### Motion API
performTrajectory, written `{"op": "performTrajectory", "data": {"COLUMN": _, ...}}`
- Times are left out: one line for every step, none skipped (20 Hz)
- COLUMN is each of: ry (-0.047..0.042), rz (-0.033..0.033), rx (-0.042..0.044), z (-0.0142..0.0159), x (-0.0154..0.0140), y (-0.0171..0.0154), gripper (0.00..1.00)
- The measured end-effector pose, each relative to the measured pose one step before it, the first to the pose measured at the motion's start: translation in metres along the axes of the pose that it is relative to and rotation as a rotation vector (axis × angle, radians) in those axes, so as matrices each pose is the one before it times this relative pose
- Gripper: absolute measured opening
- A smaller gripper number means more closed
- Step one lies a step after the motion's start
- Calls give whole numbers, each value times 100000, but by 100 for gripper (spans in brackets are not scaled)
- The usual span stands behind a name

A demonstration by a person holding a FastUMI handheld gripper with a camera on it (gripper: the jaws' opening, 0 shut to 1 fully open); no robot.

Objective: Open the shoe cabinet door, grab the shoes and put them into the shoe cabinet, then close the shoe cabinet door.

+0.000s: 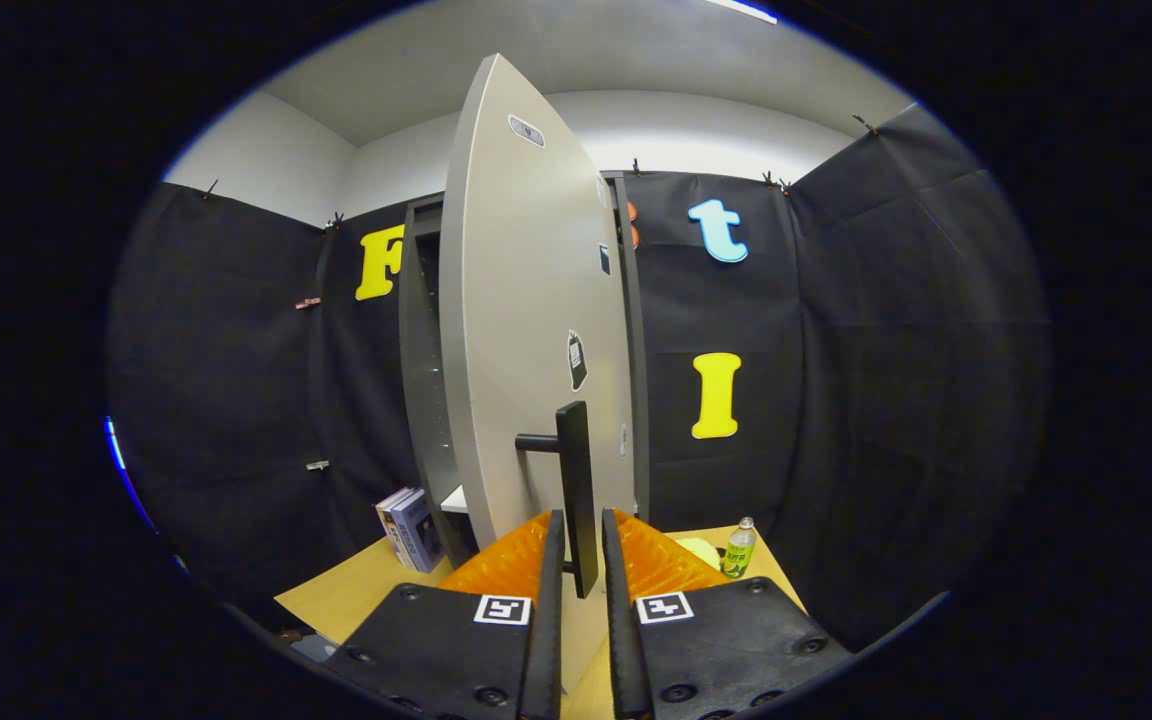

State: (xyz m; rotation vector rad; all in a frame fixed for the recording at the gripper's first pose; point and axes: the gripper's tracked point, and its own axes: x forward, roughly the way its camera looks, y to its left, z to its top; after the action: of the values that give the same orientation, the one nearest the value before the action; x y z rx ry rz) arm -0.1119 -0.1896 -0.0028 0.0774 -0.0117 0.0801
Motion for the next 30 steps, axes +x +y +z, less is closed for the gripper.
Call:
{"op": "performTrajectory", "data": {"ry": -671, "rz": -1343, "rx": -131, "z": 244, "x": -543, "y": -524, "gripper": 24}}
{"op": "performTrajectory", "data": {"ry": -211, "rz": -1271, "rx": -283, "z": 32, "x": -510, "y": -437, "gripper": 24}}
{"op": "performTrajectory", "data": {"ry": -564, "rz": -1114, "rx": -408, "z": 57, "x": -427, "y": -251, "gripper": 24}}
{"op": "performTrajectory", "data": {"ry": -725, "rz": -855, "rx": -439, "z": 76, "x": -204, "y": -79, "gripper": 24}}
{"op": "performTrajectory", "data": {"ry": -236, "rz": -315, "rx": -221, "z": -83, "x": -181, "y": 76, "gripper": 24}}
{"op": "performTrajectory", "data": {"ry": 553, "rz": 120, "rx": -91, "z": -331, "x": -230, "y": 125, "gripper": 23}}
{"op": "performTrajectory", "data": {"ry": 1146, "rz": 405, "rx": 196, "z": -540, "x": 53, "y": 258, "gripper": 23}}
{"op": "performTrajectory", "data": {"ry": 1555, "rz": 625, "rx": 331, "z": -603, "x": 18, "y": 443, "gripper": 23}}
{"op": "performTrajectory", "data": {"ry": 1891, "rz": 970, "rx": 370, "z": -661, "x": 10, "y": 335, "gripper": 24}}
{"op": "performTrajectory", "data": {"ry": 1730, "rz": 1157, "rx": 322, "z": -705, "x": 117, "y": 571, "gripper": 24}}
{"op": "performTrajectory", "data": {"ry": 2087, "rz": 1238, "rx": 216, "z": -772, "x": 243, "y": 543, "gripper": 24}}
{"op": "performTrajectory", "data": {"ry": 2051, "rz": 1316, "rx": 154, "z": -912, "x": 211, "y": 741, "gripper": 24}}
{"op": "performTrajectory", "data": {"ry": 2269, "rz": 1318, "rx": 17, "z": -959, "x": 423, "y": 768, "gripper": 24}}
{"op": "performTrajectory", "data": {"ry": 2390, "rz": 1383, "rx": -244, "z": -968, "x": 518, "y": 789, "gripper": 24}}
{"op": "performTrajectory", "data": {"ry": 2702, "rz": 1265, "rx": -341, "z": -1086, "x": 737, "y": 829, "gripper": 24}}
{"op": "performTrajectory", "data": {"ry": 2743, "rz": 991, "rx": -259, "z": -1156, "x": 610, "y": 700, "gripper": 24}}
{"op": "performTrajectory", "data": {"ry": 2708, "rz": 969, "rx": -26, "z": -1127, "x": 583, "y": 476, "gripper": 24}}
{"op": "performTrajectory", "data": {"ry": 3087, "rz": 675, "rx": 311, "z": -1183, "x": 845, "y": 661, "gripper": 24}}
{"op": "performTrajectory", "data": {"ry": 3342, "rz": 873, "rx": 932, "z": -1266, "x": 874, "y": 760, "gripper": 24}}
{"op": "performTrajectory", "data": {"ry": 3403, "rz": 520, "rx": 990, "z": -1298, "x": 955, "y": 666, "gripper": 24}}
{"op": "performTrajectory", "data": {"ry": 3784, "rz": 647, "rx": 911, "z": -1399, "x": 1042, "y": 581, "gripper": 24}}
{"op": "performTrajectory", "data": {"ry": 3432, "rz": 452, "rx": 809, "z": -1377, "x": 966, "y": 512, "gripper": 24}}
{"op": "performTrajectory", "data": {"ry": 3315, "rz": 21, "rx": 831, "z": -1209, "x": 1019, "y": 320, "gripper": 24}}
{"op": "performTrajectory", "data": {"ry": 3396, "rz": -495, "rx": 830, "z": -1270, "x": 1079, "y": 220, "gripper": 24}}
{"op": "performTrajectory", "data": {"ry": 3645, "rz": -1128, "rx": 823, "z": -1258, "x": 1039, "y": 69, "gripper": 24}}
{"op": "performTrajectory", "data": {"ry": 3122, "rz": -763, "rx": 991, "z": -1188, "x": 1036, "y": 152, "gripper": 24}}
{"op": "performTrajectory", "data": {"ry": 2872, "rz": -908, "rx": 805, "z": -1119, "x": 1162, "y": 119, "gripper": 23}}
{"op": "performTrajectory", "data": {"ry": 2811, "rz": -823, "rx": 733, "z": -1032, "x": 1058, "y": 181, "gripper": 23}}
{"op": "performTrajectory", "data": {"ry": 2931, "rz": -669, "rx": 734, "z": -1085, "x": 1170, "y": 127, "gripper": 20}}
{"op": "performTrajectory", "data": {"ry": 2219, "rz": -361, "rx": 583, "z": -895, "x": 912, "y": 58, "gripper": 19}}
